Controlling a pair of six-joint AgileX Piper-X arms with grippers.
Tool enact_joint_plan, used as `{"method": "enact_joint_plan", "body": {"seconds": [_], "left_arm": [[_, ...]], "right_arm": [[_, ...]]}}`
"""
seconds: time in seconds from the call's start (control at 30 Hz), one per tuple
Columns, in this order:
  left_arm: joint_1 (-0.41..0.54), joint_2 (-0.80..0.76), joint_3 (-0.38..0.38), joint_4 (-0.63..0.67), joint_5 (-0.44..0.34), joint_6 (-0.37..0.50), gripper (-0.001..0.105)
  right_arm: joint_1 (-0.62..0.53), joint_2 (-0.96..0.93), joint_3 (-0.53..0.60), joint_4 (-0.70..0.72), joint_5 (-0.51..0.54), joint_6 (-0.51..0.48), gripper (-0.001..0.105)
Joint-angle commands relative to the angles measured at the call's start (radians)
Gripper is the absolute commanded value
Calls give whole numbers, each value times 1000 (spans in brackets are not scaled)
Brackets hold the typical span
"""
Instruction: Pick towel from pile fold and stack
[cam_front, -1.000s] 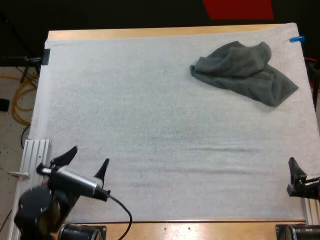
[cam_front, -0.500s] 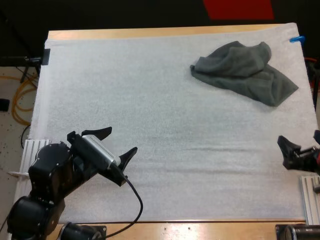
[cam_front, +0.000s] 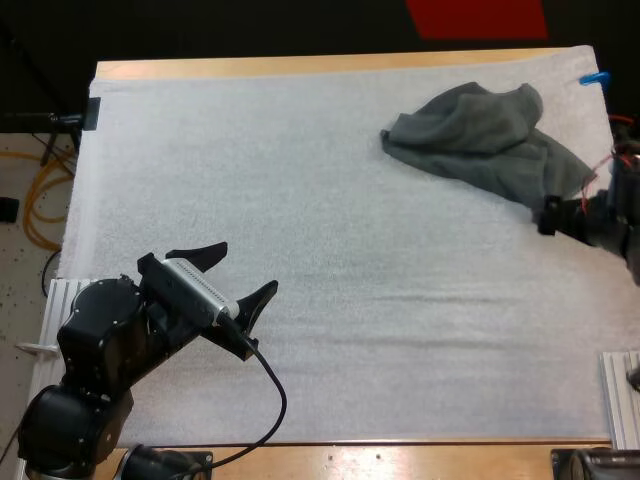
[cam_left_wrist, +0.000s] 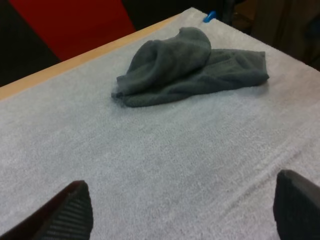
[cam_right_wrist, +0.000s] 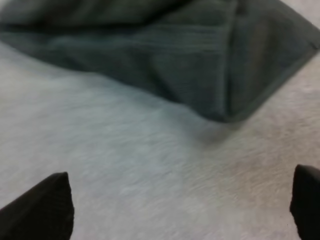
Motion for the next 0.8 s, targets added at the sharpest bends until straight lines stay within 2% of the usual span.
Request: {"method": "enact_joint_plan", "body": {"seconds": [0.0,0.3,0.47,0.53,0.63,0.7,0.73,0.77], "left_arm": [[-5,-2,-7,-9,8,-10,72],[-5,-2,-7,-9,8,-52,72],[-5,-2,-7,-9,8,-52,72],[-5,-2,-7,-9,8,-52,72],[-5,-2,-7,-9,8,-52,72],[-5,-2,-7,-9,8,-52,72],[-5,-2,-7,-9,8,-52,72],[-5,-2,-7,-9,8,-52,72]], "right_arm": [[2,54,-30,-27,13,1,85],[2,412,-211,-52,69,1,85],[2,525,-272,-49,72,1,85],[2,553,-285,-44,72,1,82],[2,588,-297,-26,93,1,59],[2,597,-298,-19,132,1,36],[2,598,-298,-18,138,1,29],[2,597,-298,-16,139,-7,16]]}}
